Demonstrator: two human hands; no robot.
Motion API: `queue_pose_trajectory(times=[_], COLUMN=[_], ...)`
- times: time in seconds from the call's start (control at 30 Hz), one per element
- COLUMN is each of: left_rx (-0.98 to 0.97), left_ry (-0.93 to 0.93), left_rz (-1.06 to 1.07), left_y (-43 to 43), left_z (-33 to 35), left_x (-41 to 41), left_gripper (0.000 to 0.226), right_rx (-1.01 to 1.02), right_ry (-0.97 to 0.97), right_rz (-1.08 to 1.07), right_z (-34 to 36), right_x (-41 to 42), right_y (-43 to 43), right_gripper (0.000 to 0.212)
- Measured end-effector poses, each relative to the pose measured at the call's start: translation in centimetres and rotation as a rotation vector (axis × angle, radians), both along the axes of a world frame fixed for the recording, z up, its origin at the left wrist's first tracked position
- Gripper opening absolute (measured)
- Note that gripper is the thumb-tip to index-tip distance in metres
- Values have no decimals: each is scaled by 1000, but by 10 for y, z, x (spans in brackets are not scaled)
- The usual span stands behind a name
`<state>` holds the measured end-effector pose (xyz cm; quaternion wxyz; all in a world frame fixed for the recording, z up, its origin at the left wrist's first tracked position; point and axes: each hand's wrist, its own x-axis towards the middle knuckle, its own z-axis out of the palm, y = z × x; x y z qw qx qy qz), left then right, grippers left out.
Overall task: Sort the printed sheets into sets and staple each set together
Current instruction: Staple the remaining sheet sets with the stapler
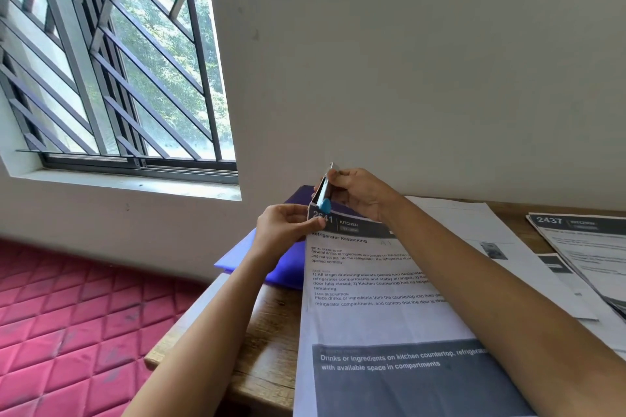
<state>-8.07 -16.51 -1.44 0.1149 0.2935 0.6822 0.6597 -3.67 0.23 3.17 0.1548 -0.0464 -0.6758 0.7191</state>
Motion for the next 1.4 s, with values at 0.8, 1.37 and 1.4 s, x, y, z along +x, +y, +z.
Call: queue_pose_trajectory(times=[0.8, 1.37, 1.4], left_rx=[-50, -34, -30], left_ry=[-235, -182, -179], left_rz=[106, 133, 130], left_y=[4, 5, 5], left_z=[-2, -4, -5], left_x=[-8, -6, -6], left_gripper=[9, 12, 13], right_rx=[1290, 1298, 1295], right_ry=[-374, -317, -316], right_rz=[-58, -45, -46], right_z=[-16, -23, -23], right_x=[-40, -43, -43], right_y=[48, 40, 40], right_gripper=[29, 21, 20])
